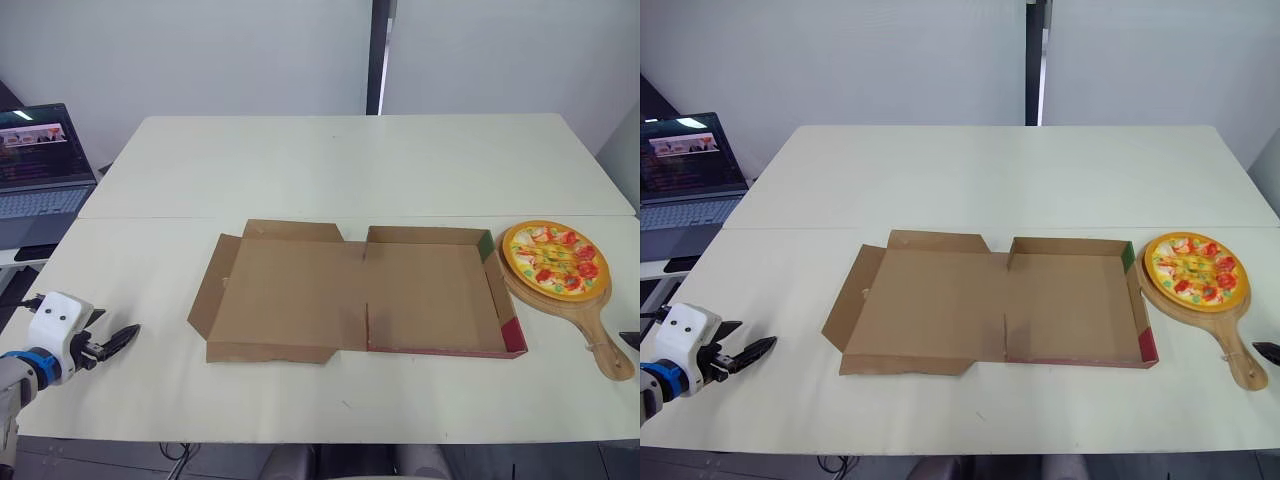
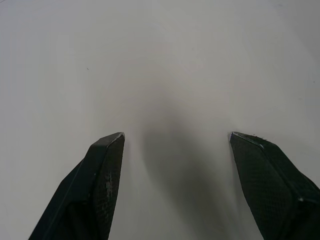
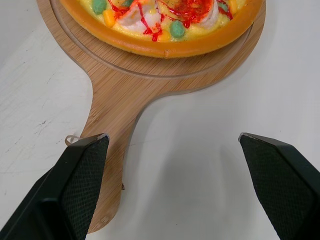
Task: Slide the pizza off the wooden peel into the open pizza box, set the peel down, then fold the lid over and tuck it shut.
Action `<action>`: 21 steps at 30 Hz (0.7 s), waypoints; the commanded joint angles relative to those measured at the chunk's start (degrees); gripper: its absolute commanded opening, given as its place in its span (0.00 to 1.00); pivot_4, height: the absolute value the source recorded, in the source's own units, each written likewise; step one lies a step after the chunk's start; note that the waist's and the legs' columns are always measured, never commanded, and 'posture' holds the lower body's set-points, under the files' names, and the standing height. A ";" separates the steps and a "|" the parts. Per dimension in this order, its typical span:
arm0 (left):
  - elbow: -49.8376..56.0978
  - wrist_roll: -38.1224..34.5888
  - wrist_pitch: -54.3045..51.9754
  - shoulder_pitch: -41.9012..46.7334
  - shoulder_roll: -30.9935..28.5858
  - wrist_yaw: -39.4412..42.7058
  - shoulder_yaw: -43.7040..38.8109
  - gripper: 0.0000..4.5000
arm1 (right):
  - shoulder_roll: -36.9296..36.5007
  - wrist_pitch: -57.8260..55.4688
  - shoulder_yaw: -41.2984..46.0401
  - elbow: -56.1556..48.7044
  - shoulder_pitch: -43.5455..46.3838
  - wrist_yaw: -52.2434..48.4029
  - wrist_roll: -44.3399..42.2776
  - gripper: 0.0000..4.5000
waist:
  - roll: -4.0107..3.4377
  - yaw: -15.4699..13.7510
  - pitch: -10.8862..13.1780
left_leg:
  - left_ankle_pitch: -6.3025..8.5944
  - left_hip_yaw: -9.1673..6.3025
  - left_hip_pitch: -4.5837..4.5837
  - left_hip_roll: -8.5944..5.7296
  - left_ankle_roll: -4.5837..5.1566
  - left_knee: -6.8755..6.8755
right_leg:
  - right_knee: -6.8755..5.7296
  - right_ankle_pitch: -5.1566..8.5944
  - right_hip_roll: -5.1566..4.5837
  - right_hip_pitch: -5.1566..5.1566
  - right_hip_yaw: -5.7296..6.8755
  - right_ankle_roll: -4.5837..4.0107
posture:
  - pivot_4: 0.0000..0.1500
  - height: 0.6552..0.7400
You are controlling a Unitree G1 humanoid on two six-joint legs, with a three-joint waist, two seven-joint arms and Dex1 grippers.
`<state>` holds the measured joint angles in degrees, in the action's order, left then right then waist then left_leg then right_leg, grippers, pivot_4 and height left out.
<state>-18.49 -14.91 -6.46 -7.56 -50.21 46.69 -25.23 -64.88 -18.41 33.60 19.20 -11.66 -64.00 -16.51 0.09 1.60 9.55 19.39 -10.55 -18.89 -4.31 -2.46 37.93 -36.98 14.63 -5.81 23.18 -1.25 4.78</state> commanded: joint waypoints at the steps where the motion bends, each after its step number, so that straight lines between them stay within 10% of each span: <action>1: 1.17 -0.85 -0.89 0.30 -0.36 -0.21 -1.64 0.77 | -1.72 -0.11 2.04 -0.84 0.77 0.65 0.30 0.99 | 0.00 0.00 0.00 | 0.00 0.00 0.00 0.00 0.00 0.00 | 0.00 0.00 0.00 0.00 0.00 0.00 | 1.00 1.00; 17: -0.62 -3.36 -2.08 1.14 -1.36 1.98 -4.57 0.77 | -2.00 1.90 0.01 3.16 4.46 5.67 4.16 0.99 | 0.00 0.05 0.00 | 0.00 0.01 0.00 0.01 -0.01 -0.01 | 0.00 0.00 0.01 0.02 0.00 0.00 | 1.00 1.00; 21: -0.98 -4.35 -1.56 1.12 -1.87 4.29 -5.22 0.96 | -1.95 1.34 0.44 4.18 5.11 4.54 3.12 1.00 | 0.00 0.04 0.00 | 0.00 0.01 0.00 0.00 0.00 0.00 | -0.01 0.00 0.01 0.01 -0.01 0.00 | 1.00 1.00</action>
<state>-19.89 -18.02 -8.47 -6.38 -50.30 50.26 -27.94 -65.54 -17.39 32.52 23.47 -7.26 -58.92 -12.61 0.09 1.65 9.55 19.39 -10.55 -18.89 -4.30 -2.46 37.93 -36.99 14.63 -5.79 23.19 -1.24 4.78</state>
